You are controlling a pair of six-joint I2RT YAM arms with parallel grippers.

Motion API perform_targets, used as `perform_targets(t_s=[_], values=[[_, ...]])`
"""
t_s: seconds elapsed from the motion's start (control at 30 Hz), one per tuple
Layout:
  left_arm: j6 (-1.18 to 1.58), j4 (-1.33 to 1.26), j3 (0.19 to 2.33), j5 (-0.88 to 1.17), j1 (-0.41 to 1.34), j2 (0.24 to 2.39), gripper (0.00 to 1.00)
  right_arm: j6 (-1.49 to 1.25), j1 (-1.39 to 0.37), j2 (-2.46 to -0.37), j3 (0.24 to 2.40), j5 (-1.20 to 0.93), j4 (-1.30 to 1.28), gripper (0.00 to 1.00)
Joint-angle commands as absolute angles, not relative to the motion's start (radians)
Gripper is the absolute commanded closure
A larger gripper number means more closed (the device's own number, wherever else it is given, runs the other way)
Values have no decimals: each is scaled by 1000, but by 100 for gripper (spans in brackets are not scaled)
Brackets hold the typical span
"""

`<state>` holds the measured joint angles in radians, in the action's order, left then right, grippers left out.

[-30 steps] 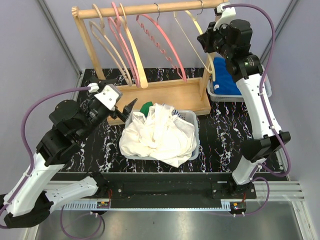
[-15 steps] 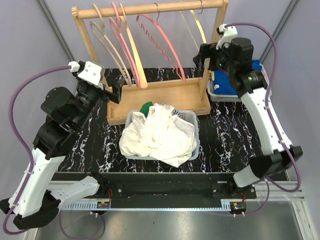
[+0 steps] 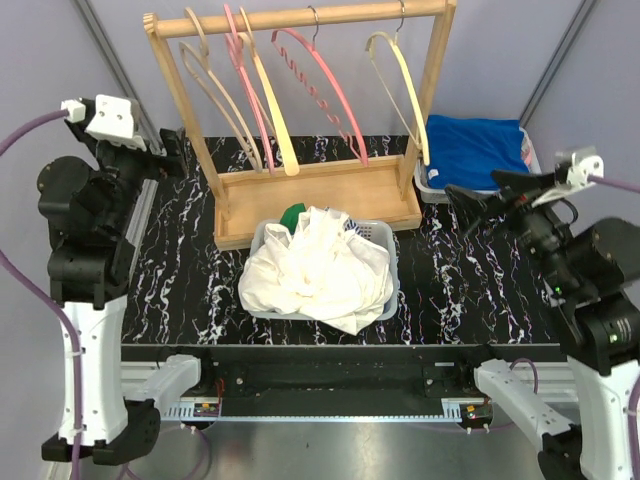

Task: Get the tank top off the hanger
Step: Reset both arms

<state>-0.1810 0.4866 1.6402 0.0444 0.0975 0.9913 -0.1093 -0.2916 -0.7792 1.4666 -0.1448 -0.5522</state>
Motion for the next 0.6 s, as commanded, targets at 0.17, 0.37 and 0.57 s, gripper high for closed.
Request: perform_targets(t_s=[0.17, 0.37, 0.57], values=[[-63, 416, 1186, 347, -104, 887, 1, -305, -288, -718, 1234, 81, -670, 0], [-3, 287, 968, 368, -112, 795, 1, -298, -298, -680, 1198, 106, -629, 0], [-3, 282, 904, 344, -117, 776, 1, -278, -341, -715, 1201, 127, -634, 0]])
